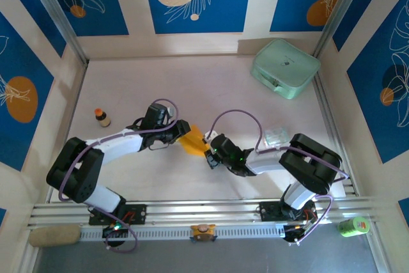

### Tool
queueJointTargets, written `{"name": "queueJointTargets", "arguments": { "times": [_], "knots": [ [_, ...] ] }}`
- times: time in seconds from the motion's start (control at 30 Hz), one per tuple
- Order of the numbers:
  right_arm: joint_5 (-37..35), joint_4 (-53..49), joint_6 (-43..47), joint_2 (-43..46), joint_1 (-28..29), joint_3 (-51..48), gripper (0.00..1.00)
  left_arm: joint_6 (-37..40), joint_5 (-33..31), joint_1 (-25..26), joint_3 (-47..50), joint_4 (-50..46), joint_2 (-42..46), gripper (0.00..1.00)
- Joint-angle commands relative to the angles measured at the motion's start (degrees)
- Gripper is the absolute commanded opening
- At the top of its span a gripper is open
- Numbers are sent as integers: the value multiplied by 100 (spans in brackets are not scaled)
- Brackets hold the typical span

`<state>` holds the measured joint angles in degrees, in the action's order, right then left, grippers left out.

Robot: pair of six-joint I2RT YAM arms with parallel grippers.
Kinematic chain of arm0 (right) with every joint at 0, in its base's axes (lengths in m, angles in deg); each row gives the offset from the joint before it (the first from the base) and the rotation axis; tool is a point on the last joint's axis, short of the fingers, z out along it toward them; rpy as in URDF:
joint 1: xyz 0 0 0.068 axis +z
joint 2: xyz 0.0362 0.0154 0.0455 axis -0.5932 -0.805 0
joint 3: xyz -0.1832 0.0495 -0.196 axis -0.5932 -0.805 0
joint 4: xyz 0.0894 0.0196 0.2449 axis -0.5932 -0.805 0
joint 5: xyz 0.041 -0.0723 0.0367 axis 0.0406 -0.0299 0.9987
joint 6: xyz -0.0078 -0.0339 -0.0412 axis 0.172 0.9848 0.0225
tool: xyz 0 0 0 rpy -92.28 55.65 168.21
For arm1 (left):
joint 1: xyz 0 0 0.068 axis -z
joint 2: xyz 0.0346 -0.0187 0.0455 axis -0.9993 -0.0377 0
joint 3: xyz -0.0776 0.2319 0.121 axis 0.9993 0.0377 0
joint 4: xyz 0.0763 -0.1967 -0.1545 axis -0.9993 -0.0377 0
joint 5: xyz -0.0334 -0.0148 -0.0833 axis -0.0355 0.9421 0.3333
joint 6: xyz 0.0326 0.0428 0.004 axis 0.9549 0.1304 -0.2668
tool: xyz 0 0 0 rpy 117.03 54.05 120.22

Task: Fold a paper plane with a square sheet of paper (pick it up from the middle)
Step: Fourth fold the wing at the center of the table.

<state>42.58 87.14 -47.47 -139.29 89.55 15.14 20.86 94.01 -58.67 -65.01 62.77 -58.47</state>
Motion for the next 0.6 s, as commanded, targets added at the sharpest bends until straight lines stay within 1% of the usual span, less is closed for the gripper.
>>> {"name": "queueJointTargets", "arguments": {
  "times": [0.0,0.1,0.13,0.2,0.27,0.43,0.57],
  "knots": [
    [568,-73,-358,-145,-81,0,10,90,-74,21,-80,-130,85,47],
    [749,-80,-454,-180,-136,23,10,80,-53,27,-58,-113,107,44],
    [817,-91,-475,-197,-158,34,11,76,-47,20,-46,-104,125,42],
    [889,-135,-528,-210,-183,61,11,46,-43,28,-6,-58,162,36],
    [1053,-243,-603,-213,-252,128,11,26,-15,28,42,28,204,27],
    [1753,-400,-931,-258,-499,290,9,-26,85,43,168,205,183,9],
    [2178,-652,-1242,-386,-708,496,8,-97,100,54,271,375,156,4]
  ]
}}
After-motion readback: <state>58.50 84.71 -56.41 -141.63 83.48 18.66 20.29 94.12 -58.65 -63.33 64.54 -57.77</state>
